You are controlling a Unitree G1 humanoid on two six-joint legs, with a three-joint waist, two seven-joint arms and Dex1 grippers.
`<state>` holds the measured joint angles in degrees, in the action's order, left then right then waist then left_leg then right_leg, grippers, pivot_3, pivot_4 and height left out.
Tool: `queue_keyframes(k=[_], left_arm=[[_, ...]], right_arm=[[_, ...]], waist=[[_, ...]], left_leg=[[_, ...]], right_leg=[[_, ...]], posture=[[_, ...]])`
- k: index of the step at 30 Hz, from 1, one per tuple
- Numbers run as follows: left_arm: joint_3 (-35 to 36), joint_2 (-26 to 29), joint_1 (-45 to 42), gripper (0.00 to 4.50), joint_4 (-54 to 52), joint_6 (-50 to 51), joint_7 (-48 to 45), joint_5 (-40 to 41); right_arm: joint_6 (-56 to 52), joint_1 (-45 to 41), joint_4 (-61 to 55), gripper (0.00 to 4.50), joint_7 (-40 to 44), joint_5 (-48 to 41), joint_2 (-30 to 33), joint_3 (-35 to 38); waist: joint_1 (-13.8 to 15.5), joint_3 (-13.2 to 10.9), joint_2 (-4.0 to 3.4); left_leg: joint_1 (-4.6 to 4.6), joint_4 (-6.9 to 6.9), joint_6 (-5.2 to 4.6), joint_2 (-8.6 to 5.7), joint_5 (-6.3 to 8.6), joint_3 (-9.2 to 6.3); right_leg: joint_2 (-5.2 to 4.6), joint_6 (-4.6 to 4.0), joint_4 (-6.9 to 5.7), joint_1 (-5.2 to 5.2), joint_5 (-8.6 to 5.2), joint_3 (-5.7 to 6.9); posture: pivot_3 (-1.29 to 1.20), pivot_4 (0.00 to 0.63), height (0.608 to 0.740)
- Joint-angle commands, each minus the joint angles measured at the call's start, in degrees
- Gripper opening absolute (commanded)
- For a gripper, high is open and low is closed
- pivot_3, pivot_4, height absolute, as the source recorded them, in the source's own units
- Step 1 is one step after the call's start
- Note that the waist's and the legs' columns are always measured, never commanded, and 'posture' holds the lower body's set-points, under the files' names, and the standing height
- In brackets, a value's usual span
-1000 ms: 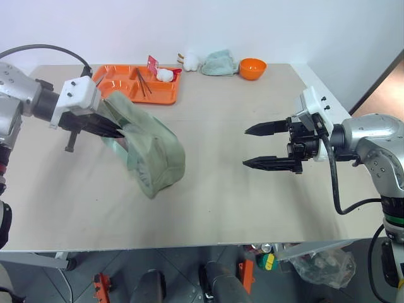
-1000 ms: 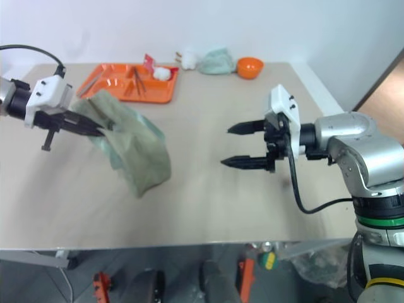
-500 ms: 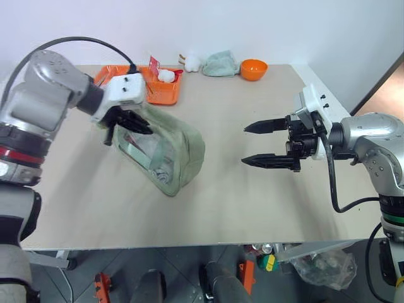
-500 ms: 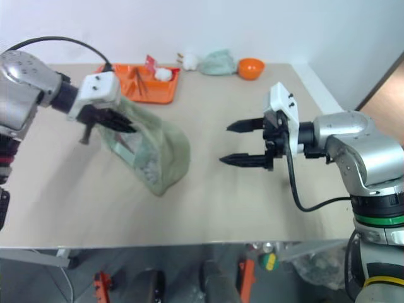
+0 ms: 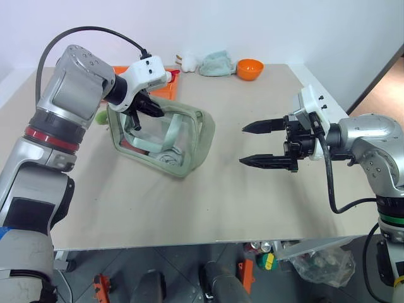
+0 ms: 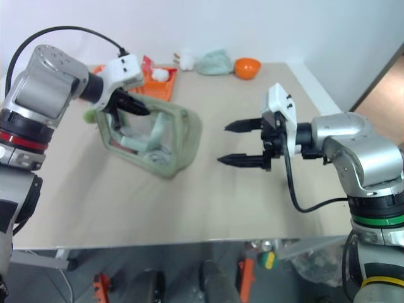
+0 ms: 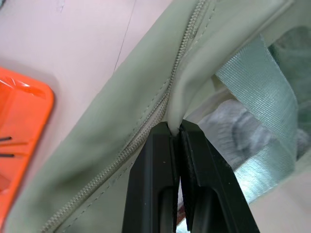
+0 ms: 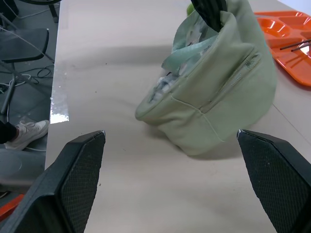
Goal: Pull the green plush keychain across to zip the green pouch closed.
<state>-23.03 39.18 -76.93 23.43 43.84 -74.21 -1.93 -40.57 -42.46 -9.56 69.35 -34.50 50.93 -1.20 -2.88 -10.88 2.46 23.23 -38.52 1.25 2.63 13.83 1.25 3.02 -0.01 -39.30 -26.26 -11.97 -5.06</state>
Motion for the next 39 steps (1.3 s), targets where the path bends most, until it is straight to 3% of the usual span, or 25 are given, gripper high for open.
queue_keyframes(k=[1,6,15,25,29,38,39], left_arm=[[3.63,-1.19,-4.44,0.01,-3.22,6.72,0.86,2.27],[3.6,-1.38,-6.02,0.01,-6.79,12.41,0.17,4.58],[0.06,5.4,3.19,0.01,-15.37,3.4,-4.2,4.04],[-0.71,4.14,5.15,0.01,-19.23,6.53,-4.08,4.89],[-2.01,3.47,6.67,1.21,-19.64,6.31,-3.36,4.26],[-0.85,-0.3,4.98,4.35,-15.68,7.04,1.41,4.11],[-0.66,-0.44,4.91,4.44,-15.49,7.08,1.81,4.15]], right_arm=[[1.03,-0.6,-1.0,4.5,-0.25,0.13,0.14,1.5],[1.46,-1.0,-0.55,4.5,-0.29,0.45,-0.46,0.97],[1.42,-1.17,-0.65,4.5,-0.56,0.78,-1.29,0.88],[0.72,-0.13,-2.03,4.5,-0.68,0.01,-0.65,1.94],[0.67,0.21,-2.35,4.5,-0.98,-0.09,-0.72,2.12],[-0.04,0.97,-3.22,4.5,-2.33,-0.59,-0.83,2.28],[-0.1,1.03,-3.35,4.5,-2.44,-0.68,-0.81,2.29]], waist=[[0.07,0.0,0.0],[0.04,0.0,0.0],[-0.25,-0.01,-0.02],[-0.54,-0.01,-0.02],[-0.54,-0.01,-0.03],[-0.51,-0.01,-0.02],[-0.51,-0.01,-0.02]], left_leg=[[0.04,-0.01,0.0,0.0,0.0,0.0],[0.07,0.01,0.0,-0.05,0.01,0.0],[-0.04,0.1,0.01,0.02,0.0,0.02],[-0.11,0.07,-0.04,0.02,-0.04,0.1],[-0.11,0.07,-0.04,0.02,-0.04,0.12],[-0.07,0.06,-0.04,0.0,-0.04,0.16],[-0.07,0.06,-0.04,0.0,-0.04,0.17]], right_leg=[[-0.01,0.01,0.02,-0.02,0.0,0.01],[-0.07,0.07,0.05,-0.02,-0.04,0.01],[0.01,-0.01,0.0,-0.05,-0.05,-0.05],[0.04,-0.03,-0.03,-0.03,0.05,-0.14],[0.04,-0.02,-0.03,-0.03,0.04,-0.17],[0.03,0.0,-0.02,-0.05,0.05,-0.21],[0.03,0.0,-0.02,-0.05,0.05,-0.22]], posture=[[0.0,0.15,0.74],[0.0,0.15,0.74],[0.0,0.15,0.74],[0.0,0.15,0.74],[0.0,0.15,0.74],[0.0,0.15,0.74],[0.0,0.15,0.74]])
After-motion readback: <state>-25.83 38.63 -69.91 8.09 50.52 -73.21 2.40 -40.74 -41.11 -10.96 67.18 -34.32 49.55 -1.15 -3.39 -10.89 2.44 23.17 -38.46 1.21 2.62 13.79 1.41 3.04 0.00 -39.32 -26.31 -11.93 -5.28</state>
